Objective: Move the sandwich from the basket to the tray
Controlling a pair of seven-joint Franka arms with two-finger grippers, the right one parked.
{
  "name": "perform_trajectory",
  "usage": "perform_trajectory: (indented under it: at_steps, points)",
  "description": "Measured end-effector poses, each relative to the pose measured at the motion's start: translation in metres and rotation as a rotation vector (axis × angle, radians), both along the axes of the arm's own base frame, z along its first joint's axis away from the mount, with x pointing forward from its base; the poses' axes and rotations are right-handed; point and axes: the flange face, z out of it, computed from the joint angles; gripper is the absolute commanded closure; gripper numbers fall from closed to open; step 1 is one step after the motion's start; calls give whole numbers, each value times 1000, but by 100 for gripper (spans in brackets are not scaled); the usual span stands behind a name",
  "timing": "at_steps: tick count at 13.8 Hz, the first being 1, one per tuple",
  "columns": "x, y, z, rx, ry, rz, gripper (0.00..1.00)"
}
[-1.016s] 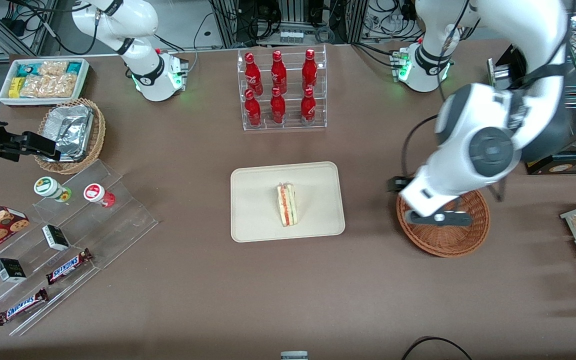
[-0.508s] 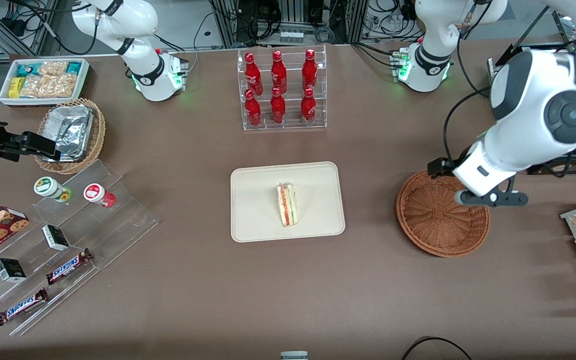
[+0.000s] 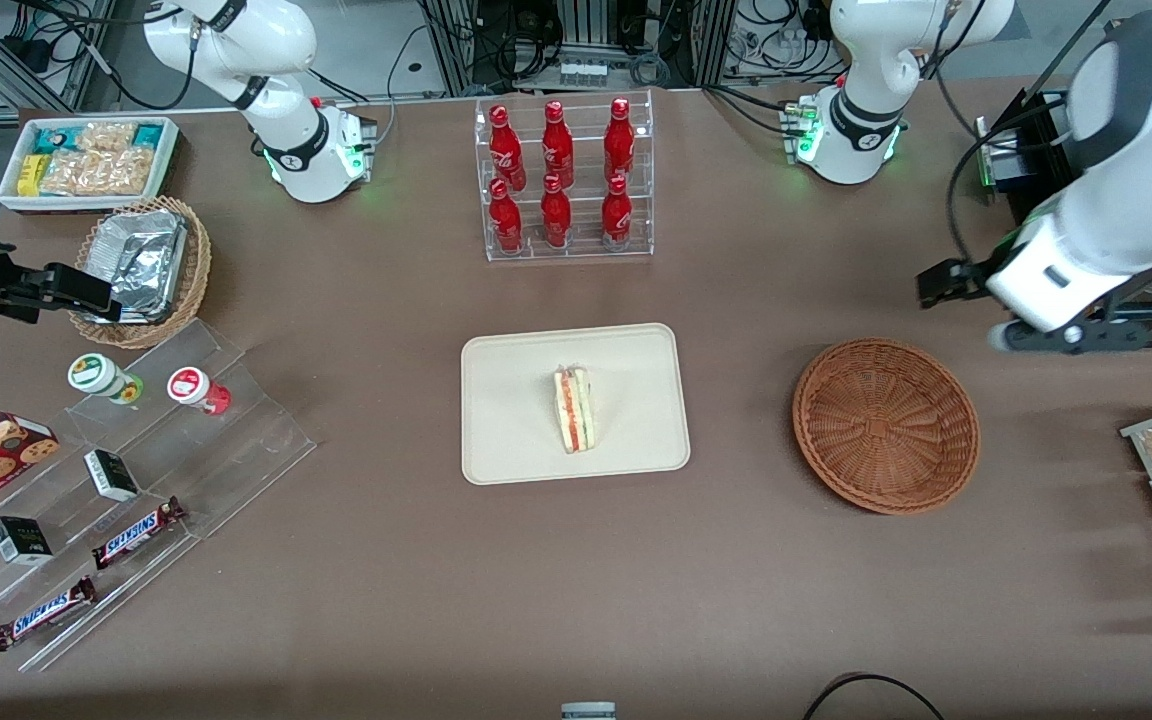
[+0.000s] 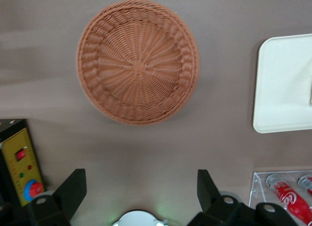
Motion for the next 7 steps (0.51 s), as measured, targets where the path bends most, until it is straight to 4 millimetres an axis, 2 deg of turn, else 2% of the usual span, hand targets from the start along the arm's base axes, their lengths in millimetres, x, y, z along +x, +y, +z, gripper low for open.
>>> perform_trajectory:
  at_steps: [2, 7]
  points:
    - [-6, 17, 13, -1, -4, 17, 0]
    - [-12, 40, 42, 2, -28, 57, 0]
